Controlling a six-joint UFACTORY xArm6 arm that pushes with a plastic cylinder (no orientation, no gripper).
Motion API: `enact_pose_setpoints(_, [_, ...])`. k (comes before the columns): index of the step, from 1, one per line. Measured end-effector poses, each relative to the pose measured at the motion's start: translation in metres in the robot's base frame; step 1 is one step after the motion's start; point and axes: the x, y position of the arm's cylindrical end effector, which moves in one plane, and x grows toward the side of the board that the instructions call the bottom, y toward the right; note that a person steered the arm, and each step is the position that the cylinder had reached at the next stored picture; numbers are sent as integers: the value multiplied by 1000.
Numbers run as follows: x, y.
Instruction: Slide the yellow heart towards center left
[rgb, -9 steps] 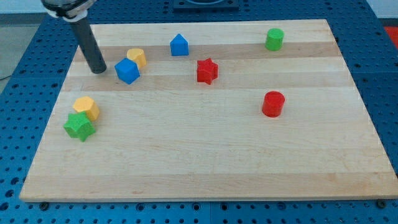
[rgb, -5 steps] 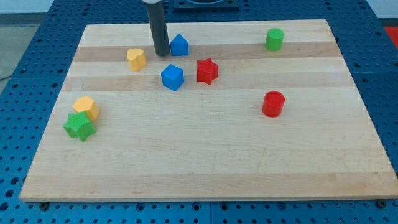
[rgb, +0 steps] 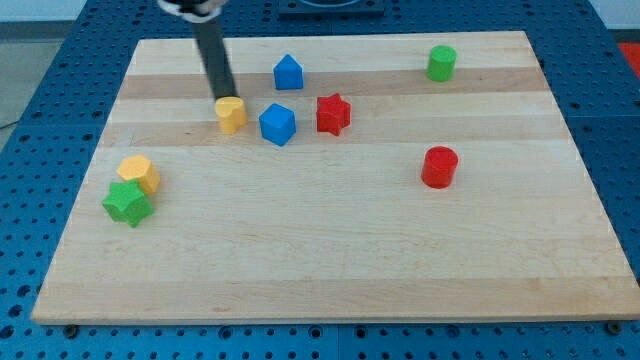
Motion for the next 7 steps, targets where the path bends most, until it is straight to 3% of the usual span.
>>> enact_pose_setpoints(2, [6,51])
enact_pose_setpoints(4, [39,-54])
enact_pose_setpoints(5, [44,-70])
enact_pose_setpoints(7, [49,-18])
